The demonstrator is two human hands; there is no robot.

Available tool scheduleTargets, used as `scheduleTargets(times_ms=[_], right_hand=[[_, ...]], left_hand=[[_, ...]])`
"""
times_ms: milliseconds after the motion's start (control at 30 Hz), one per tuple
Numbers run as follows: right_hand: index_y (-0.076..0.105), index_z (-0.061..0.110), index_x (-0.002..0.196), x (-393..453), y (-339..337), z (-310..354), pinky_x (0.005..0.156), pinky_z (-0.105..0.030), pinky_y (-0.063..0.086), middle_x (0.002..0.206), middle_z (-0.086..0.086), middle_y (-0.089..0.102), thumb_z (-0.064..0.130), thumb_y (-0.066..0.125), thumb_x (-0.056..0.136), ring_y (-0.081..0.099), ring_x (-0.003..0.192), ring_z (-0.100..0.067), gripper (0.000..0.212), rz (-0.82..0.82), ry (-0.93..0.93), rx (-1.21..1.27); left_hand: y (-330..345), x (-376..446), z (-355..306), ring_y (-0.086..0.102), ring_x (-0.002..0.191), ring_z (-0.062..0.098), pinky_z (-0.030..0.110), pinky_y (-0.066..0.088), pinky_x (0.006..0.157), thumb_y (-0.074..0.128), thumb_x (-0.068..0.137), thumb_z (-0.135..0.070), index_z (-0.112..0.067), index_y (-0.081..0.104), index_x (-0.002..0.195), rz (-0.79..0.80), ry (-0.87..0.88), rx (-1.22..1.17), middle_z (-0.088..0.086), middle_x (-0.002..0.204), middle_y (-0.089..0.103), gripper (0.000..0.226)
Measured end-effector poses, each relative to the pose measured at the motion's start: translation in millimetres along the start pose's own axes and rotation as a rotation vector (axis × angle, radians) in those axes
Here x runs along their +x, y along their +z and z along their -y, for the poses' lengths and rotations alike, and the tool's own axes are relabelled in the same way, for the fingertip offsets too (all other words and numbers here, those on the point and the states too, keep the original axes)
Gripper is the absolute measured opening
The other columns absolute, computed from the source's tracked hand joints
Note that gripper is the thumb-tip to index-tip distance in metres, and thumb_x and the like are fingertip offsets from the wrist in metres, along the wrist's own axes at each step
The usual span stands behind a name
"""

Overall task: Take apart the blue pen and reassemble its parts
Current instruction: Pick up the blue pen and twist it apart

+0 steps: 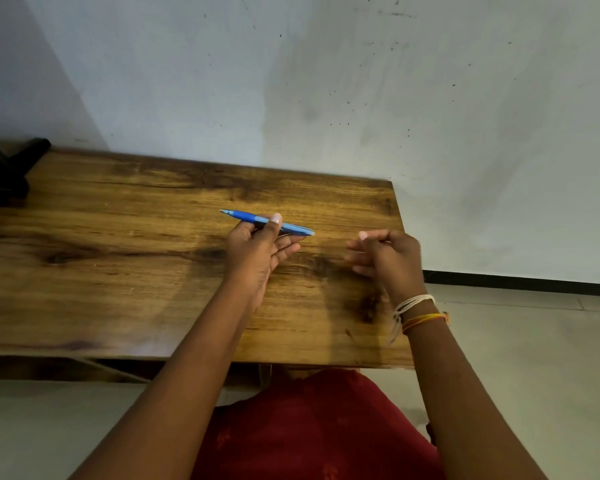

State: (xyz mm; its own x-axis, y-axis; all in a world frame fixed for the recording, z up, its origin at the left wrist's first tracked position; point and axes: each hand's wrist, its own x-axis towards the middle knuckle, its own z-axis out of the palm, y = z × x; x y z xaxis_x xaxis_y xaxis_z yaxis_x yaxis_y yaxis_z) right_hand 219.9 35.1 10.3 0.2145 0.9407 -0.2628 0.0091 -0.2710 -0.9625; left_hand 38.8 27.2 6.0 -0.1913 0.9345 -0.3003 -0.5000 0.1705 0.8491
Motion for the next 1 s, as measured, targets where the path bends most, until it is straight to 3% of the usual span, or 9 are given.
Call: scheduleTargets(times_ms=[100,200,367,667,800,900,1000], right_hand=[[0.067,0.015,0.085,5.6,-16.7,-12.3,0.070,-0.022,0.048,0.087,-0.004,0.072,0.021,0.068,0.087,0.064,0.071,-0.013,0.006,-0.332,-0.199,-0.460],[0.074,0.012,0.090,8.6,-26.6,-18.2,0.076,-0.022,0.040,0.090,-0.007,0.072,0.024,0.069,0.086,0.058,0.077,-0.013,0.014,-0.434,-0.214,-0.578],[0.076,0.013,0.095,10.8,-32.5,-21.4,0.078,-0.024,0.045,0.094,-0.008,0.074,0.024,0.072,0.085,0.062,0.081,-0.016,0.016,-0.374,-0.143,-0.638],[0.076,0.012,0.099,12.3,-40.8,-19.5,0.083,-0.026,0.046,0.092,-0.004,0.071,0.011,0.069,0.083,0.063,0.090,-0.017,0.017,-0.273,-0.063,-0.508],[0.073,0.008,0.102,9.5,-36.4,-17.8,0.088,-0.033,0.052,0.098,-0.011,0.072,0.009,0.065,0.085,0.063,0.088,-0.020,0.019,-0.359,-0.035,-0.452],[0.072,0.011,0.100,1.7,-20.1,-12.0,0.087,-0.032,0.053,0.094,-0.006,0.070,0.006,0.061,0.085,0.063,0.085,-0.017,0.020,-0.432,-0.123,-0.432],[0.070,0.015,0.104,-8.7,6.5,-6.4,0.081,-0.020,0.053,0.093,0.002,0.067,0.012,0.063,0.087,0.061,0.085,-0.010,0.019,-0.200,-0.210,-0.392]], left_hand=[[4.5,-3.9,2.6,0.074,0.077,0.023,0.027,0.060,0.066,0.057,0.093,-0.014,-0.006,0.056,0.094,0.048,-0.011,0.004,0.012,0.083,0.074,0.008],[6.7,-3.8,5.4,0.074,0.080,0.024,0.028,0.060,0.068,0.057,0.093,-0.014,-0.007,0.056,0.095,0.050,-0.032,0.003,0.014,0.087,0.074,0.008],[8.6,-2.5,7.8,0.074,0.080,0.024,0.029,0.060,0.069,0.057,0.093,-0.015,-0.008,0.057,0.095,0.024,-0.045,-0.003,0.016,0.088,0.073,0.007],[8.9,-2.3,9.4,0.073,0.085,0.026,0.029,0.060,0.071,0.057,0.093,-0.014,-0.007,0.057,0.097,-0.001,-0.075,-0.009,0.019,0.099,0.070,0.009],[9.3,-2.3,8.6,0.073,0.085,0.026,0.029,0.060,0.072,0.057,0.093,-0.014,-0.006,0.057,0.099,-0.007,-0.080,0.002,0.019,0.099,0.071,0.010],[7.6,-2.7,8.0,0.074,0.082,0.025,0.029,0.060,0.070,0.059,0.092,-0.013,-0.008,0.058,0.096,-0.018,-0.083,0.000,0.018,0.095,0.071,0.006],[4.8,-2.7,7.4,0.074,0.081,0.023,0.027,0.060,0.068,0.060,0.091,-0.011,-0.008,0.059,0.099,-0.024,-0.083,0.006,0.017,0.095,0.072,0.009]])
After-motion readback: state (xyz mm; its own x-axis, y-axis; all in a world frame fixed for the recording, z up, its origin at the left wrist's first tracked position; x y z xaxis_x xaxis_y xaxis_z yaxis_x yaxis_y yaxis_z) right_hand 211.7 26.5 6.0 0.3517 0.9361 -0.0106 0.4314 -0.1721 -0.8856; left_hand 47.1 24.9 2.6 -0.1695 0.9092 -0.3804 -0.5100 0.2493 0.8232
